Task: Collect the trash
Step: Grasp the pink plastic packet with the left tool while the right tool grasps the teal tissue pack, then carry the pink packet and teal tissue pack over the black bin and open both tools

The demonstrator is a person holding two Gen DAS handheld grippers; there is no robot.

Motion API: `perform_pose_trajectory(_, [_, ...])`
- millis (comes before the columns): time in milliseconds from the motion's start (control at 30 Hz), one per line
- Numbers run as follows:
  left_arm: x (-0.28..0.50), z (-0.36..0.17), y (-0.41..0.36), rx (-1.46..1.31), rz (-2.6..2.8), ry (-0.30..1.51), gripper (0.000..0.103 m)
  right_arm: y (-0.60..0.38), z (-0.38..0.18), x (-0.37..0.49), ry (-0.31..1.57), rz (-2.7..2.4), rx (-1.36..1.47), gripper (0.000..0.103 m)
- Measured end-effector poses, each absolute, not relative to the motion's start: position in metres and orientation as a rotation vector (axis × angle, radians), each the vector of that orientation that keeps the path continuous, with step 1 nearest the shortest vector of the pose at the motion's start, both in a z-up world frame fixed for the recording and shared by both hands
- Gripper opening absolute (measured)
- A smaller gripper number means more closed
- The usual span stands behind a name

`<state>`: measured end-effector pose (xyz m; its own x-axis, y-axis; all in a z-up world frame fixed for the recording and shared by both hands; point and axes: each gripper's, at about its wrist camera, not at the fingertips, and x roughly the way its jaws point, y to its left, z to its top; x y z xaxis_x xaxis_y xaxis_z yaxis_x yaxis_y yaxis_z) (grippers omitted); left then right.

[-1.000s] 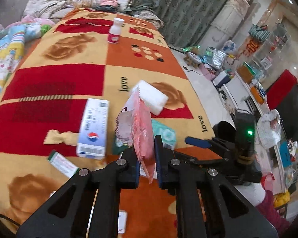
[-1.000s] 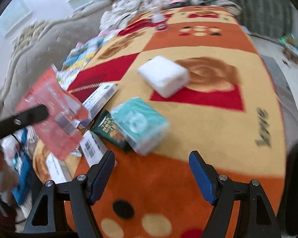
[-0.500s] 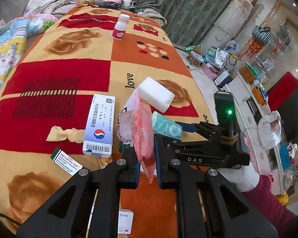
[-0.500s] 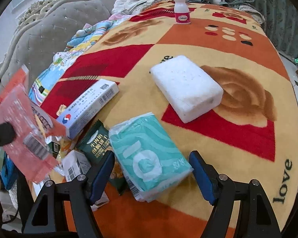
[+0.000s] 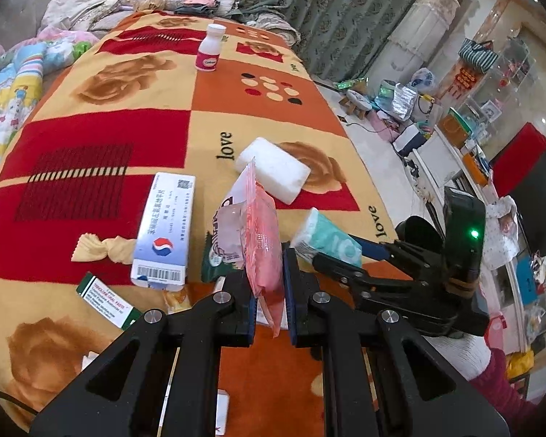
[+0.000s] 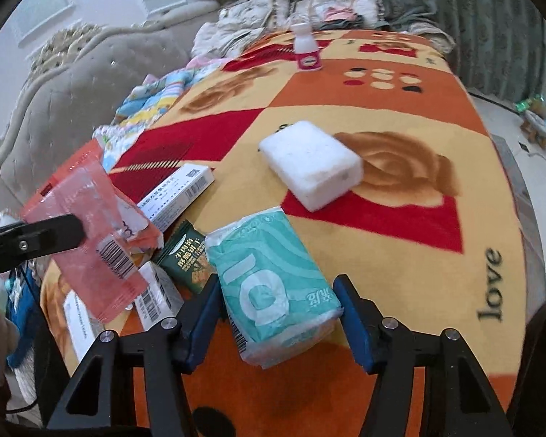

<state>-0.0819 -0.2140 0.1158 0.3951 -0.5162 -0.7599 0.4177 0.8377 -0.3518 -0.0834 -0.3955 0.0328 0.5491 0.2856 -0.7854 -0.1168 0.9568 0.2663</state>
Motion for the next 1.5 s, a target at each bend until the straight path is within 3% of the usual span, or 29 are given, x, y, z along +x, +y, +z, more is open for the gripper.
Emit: perform_pose_trajectory(1500, [-0.116, 0.124, -0.332, 0.007, -0.773, 0.996, 0.01, -0.508, 0.049, -0.188, 0.914, 0.105, 0.376, 0.063])
